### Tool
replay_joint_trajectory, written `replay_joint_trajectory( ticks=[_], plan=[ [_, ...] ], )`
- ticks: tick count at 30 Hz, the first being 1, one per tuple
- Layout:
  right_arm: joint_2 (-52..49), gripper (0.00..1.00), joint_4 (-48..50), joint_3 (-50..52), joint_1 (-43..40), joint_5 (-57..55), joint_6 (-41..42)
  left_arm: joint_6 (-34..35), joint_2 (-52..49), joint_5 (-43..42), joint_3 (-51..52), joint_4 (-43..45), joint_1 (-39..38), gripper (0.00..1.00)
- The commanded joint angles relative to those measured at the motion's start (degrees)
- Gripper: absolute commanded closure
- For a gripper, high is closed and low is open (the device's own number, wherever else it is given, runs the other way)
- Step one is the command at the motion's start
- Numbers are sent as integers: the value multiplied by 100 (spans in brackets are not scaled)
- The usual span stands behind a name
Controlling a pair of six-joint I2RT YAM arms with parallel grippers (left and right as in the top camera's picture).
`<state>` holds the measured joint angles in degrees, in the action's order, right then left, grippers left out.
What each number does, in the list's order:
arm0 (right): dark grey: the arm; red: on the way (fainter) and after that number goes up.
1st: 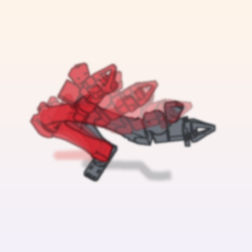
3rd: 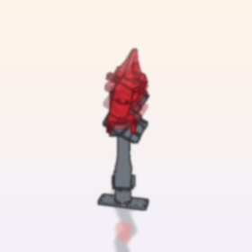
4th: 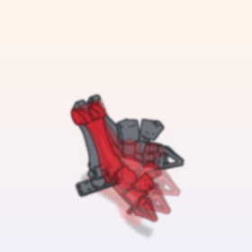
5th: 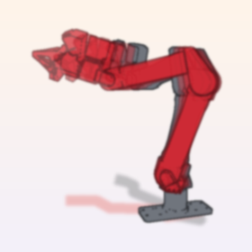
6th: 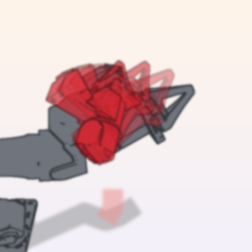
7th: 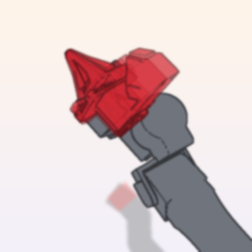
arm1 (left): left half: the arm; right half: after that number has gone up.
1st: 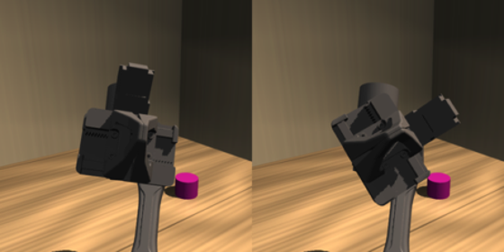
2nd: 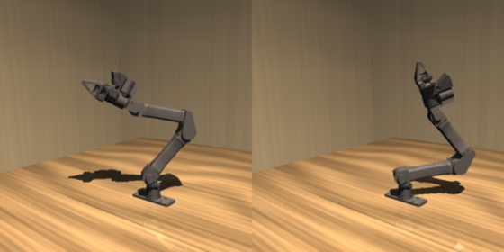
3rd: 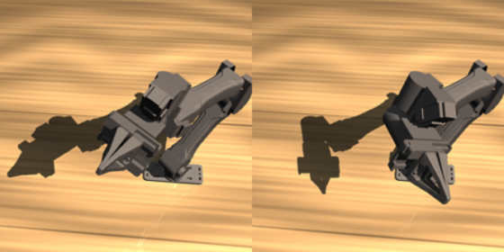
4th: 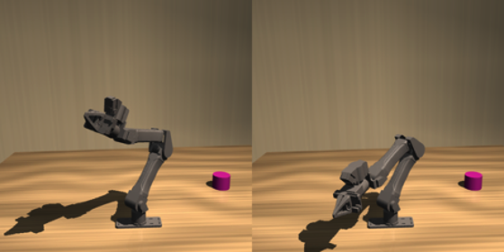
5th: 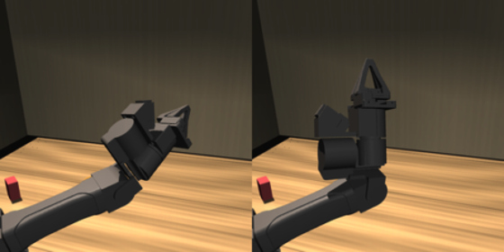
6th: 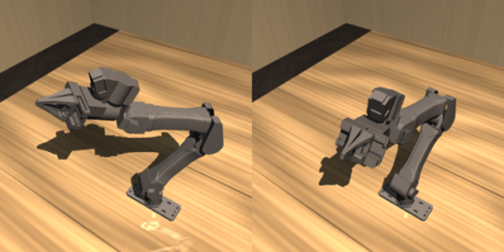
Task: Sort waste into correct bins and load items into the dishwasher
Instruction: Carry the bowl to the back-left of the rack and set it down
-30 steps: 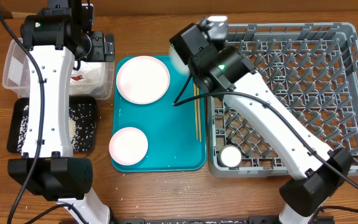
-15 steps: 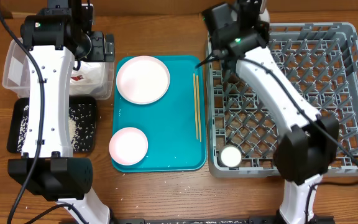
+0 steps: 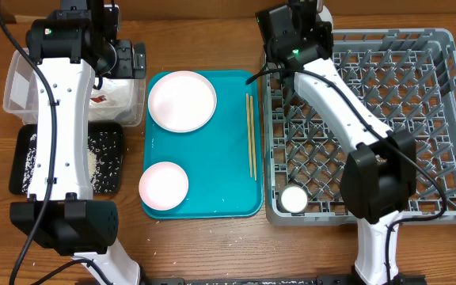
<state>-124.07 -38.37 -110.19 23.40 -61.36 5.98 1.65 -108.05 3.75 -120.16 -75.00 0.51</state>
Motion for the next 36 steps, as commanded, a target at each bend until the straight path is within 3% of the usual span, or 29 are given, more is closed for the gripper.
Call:
replay_joint_trajectory(
  ticks=[1, 14, 21, 36],
  plan=[
    [-212, 96, 26, -44, 0, -225, -46, 26, 79, 70, -96, 26, 22, 0],
    [-490, 96, -52, -42, 11, -229, -42, 26, 79, 70, -98, 26, 22, 0],
    [-490, 96, -330, -42, 31, -2076, -44, 26, 79, 72, -96, 24, 22, 0],
    [-492, 96, -905, -39, 660, -1182, 299, 26, 79, 70, -96, 24, 22, 0]
  ],
)
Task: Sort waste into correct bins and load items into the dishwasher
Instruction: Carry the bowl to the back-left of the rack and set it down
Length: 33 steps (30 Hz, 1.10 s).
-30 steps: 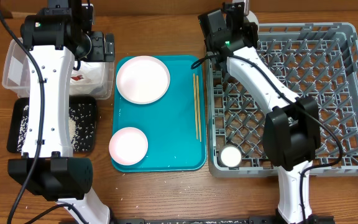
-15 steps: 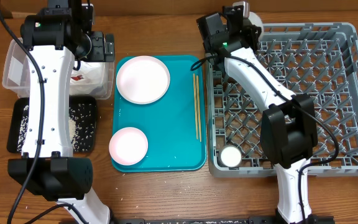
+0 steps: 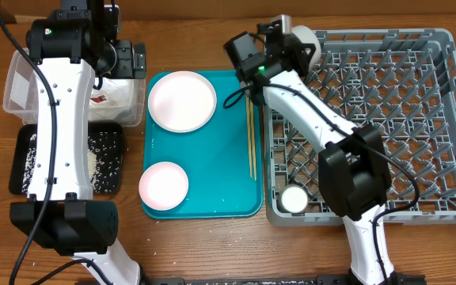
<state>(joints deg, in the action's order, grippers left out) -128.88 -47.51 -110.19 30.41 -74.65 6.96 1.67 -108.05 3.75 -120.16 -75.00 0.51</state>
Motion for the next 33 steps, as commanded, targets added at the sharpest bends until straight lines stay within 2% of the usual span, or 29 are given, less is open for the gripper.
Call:
replay_joint_trajectory(
  ticks=[1, 14, 20, 26, 27, 29, 33],
  plan=[
    [-11, 96, 0, -39, -42, 144, 201, 24, 79, 72, -96, 24, 22, 0],
    [-11, 96, -192, -39, -168, -369, 354, 24, 79, 72, -96, 26, 22, 0],
    [-11, 96, -236, -39, -238, 195, 356, 24, 79, 70, -96, 26, 22, 0],
    [-11, 96, -260, -39, -157, 278, 352, 24, 79, 72, -96, 26, 22, 0],
    [-11, 94, -315, -39, -90, 278, 350, 24, 79, 70, -96, 26, 22, 0],
    [-11, 85, -442, -39, -7, 280, 350, 24, 79, 70, -96, 26, 22, 0],
    [-11, 62, -737, -39, 168, 280, 352, 24, 79, 72, -96, 24, 15, 0]
  ],
)
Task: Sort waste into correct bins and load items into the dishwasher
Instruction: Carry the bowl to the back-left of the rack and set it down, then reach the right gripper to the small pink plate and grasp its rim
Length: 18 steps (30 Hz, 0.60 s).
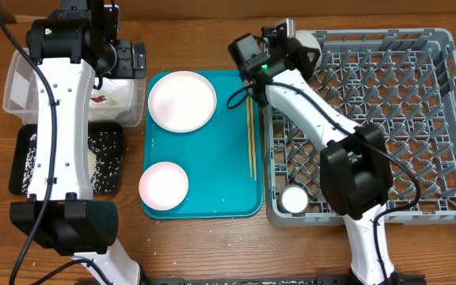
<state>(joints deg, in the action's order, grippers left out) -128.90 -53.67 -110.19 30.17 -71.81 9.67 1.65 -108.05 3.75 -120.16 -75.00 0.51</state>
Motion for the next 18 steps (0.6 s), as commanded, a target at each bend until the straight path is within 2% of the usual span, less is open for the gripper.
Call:
replay_joint_trajectory(
  ticks=[1, 4, 7, 10, 12, 15, 18],
  plan=[
    [-9, 58, -177, -39, 234, -2, 81, 26, 79, 70, -96, 26, 17, 0],
    [-7, 47, -341, -39, 426, -2, 81, 26, 79, 70, -96, 24, 17, 0],
    [-7, 42, -354, -39, 566, -2, 79, 26, 79, 70, -96, 26, 17, 0],
    [4, 17, -352, -50, 710, -2, 81, 26, 79, 72, -96, 26, 17, 0],
    [42, 8, -348, -57, 772, 28, 81, 26, 79, 70, -96, 26, 15, 0],
    [219, 1, -372, -114, 802, 599, 81, 26, 79, 72, -96, 26, 17, 0],
    [518, 0, -374, -190, 802, 1639, 81, 26, 79, 72, -96, 26, 17, 0]
  ],
)
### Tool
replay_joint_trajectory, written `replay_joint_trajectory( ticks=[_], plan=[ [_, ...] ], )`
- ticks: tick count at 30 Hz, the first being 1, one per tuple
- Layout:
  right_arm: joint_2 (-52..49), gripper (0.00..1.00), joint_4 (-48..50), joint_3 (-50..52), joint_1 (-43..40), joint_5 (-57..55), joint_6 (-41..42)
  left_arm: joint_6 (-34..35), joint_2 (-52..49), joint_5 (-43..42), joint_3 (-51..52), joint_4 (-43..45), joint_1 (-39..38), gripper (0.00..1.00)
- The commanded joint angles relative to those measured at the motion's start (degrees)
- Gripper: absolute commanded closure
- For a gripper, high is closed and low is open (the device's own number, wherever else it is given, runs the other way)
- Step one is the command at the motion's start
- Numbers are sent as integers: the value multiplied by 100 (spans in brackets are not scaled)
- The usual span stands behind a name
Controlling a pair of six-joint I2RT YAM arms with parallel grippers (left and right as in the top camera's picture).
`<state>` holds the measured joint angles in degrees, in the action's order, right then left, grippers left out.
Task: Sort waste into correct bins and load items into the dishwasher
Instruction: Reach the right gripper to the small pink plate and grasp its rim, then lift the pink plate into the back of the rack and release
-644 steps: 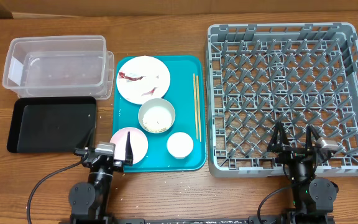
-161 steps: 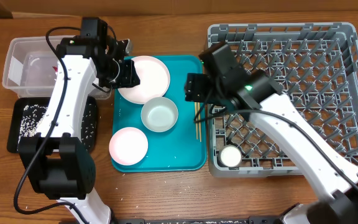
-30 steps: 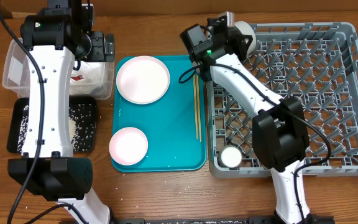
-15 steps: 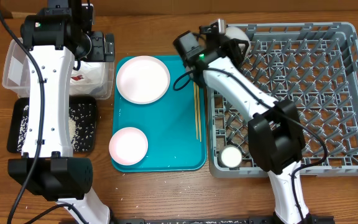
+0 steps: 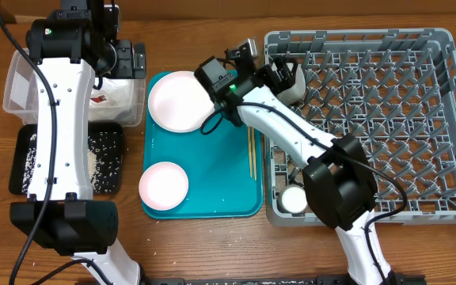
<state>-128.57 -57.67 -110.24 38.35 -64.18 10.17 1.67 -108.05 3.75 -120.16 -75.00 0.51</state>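
On the teal tray lie a large white plate, a small white plate and a pair of chopsticks. My right gripper reaches over the left edge of the grey dish rack, near its back corner. It looks shut on a pale cup, which is partly hidden by the fingers. Another white cup stands in the rack's front left corner. My left gripper hangs over the clear bin; its jaws are too dark to read.
The clear bin holds a wrapper with red print. In front of it sits a black bin with white scraps. The left arm's white link stretches over both bins. Bare wood lies in front of the tray.
The right arm's wrist has swung left over the tray's back right corner. The gripper and pale cup have come down from the rack's back left corner to its left edge. The left arm is unchanged.
The right gripper was first at the back of the rack, by its left part, with something white at its tip. Then it stood at the rack's back left corner with a white cup showing. Now the cup is lower along the rack's left side. Tray items and left arm stayed put.
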Motion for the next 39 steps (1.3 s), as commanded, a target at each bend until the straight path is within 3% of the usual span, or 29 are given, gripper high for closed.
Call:
replay_joint_trajectory(
  ticks=[1, 9, 13, 21, 31, 34, 35, 39],
  plan=[
    [647, 0, 24, -234, -15, 1504, 28, 24, 79, 72, -96, 26, 17, 0],
    [1285, 0, -127, -269, -15, 6382, 33, 24, 79, 72, -96, 26, 17, 0],
    [1207, 12, -24, 90, 13, 7788, 42, 24, 79, 70, -96, 26, 17, 0],
    [914, 28, 507, 1204, 448, 7934, 872, 24, 79, 70, -96, 26, 17, 0],
    [890, 42, 1137, 1784, 1235, 7469, 1700, 26, 79, 70, -96, 26, 17, 0],
    [885, 49, 1132, 1803, 1255, 7466, 1718, 24, 79, 72, -96, 26, 17, 0],
    [866, 59, 1132, 1803, 1255, 7440, 1801, 24, 79, 70, -96, 26, 17, 0],
    [684, 65, 1154, 1803, 1255, 7477, 1847, 24, 79, 70, -96, 26, 17, 0]
  ],
)
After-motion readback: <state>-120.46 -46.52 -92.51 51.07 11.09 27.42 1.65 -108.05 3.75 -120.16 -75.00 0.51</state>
